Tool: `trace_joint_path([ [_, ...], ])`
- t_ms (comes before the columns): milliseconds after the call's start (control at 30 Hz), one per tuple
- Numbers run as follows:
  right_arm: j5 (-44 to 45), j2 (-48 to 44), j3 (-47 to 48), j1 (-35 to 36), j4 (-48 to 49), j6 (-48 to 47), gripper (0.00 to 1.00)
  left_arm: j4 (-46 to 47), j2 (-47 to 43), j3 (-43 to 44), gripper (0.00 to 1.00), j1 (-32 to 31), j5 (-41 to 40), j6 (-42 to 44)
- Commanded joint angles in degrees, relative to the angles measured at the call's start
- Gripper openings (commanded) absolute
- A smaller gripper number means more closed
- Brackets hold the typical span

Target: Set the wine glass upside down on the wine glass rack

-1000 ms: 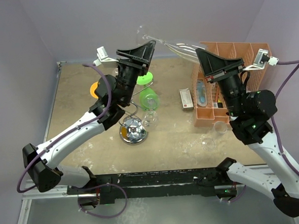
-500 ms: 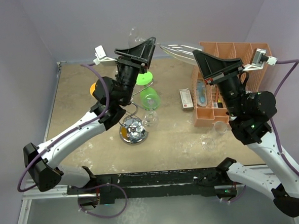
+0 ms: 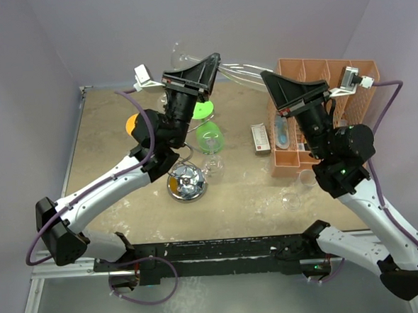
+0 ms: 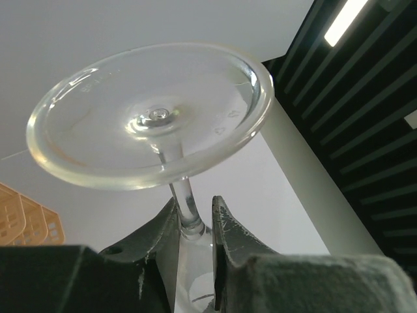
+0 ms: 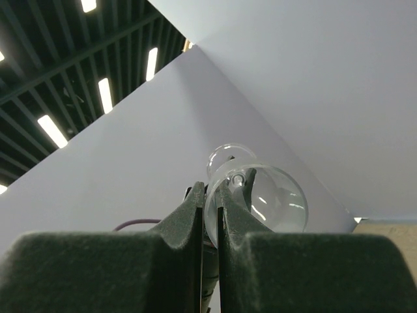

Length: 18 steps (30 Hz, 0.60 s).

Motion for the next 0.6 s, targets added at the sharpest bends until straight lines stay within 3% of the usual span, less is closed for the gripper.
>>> trace_joint_path([
  [0, -2.18, -0.35, -0.29, 0.06, 5.31, 2.13, 0.06, 4.29, -1.01, 1.32, 0.00, -0.74, 2.13, 0.62],
  [100, -1.50, -1.15, -1.10, 0.02, 5.07, 2.26, 0.09, 4.35, -2.05, 1.18, 0.00, -0.77, 1.50, 2.63],
  [167, -0.69, -1.80, -1.35, 0.04, 4.16, 2.23, 0.17, 4.21, -2.59, 1.14, 0.00, -0.77, 1.00, 3.76],
  [267, 0.50, -2.97, -1.44, 0.00, 1.99, 2.50, 0.43, 4.14, -3.35, 1.36, 0.00, -0.79, 0.91, 5.49],
  [367, 2.06, -4.11, -1.90, 0.06, 0.34, 2.98, 0.58, 3.16, -4.08, 1.95, 0.00, -0.70, 0.87, 7.87],
  [567, 4.05, -6.44, -2.68, 0.06, -3.80, 3.47, 0.65, -3.21, -7.56, 3.28, 0.00, -0.70, 0.07, 11.77],
])
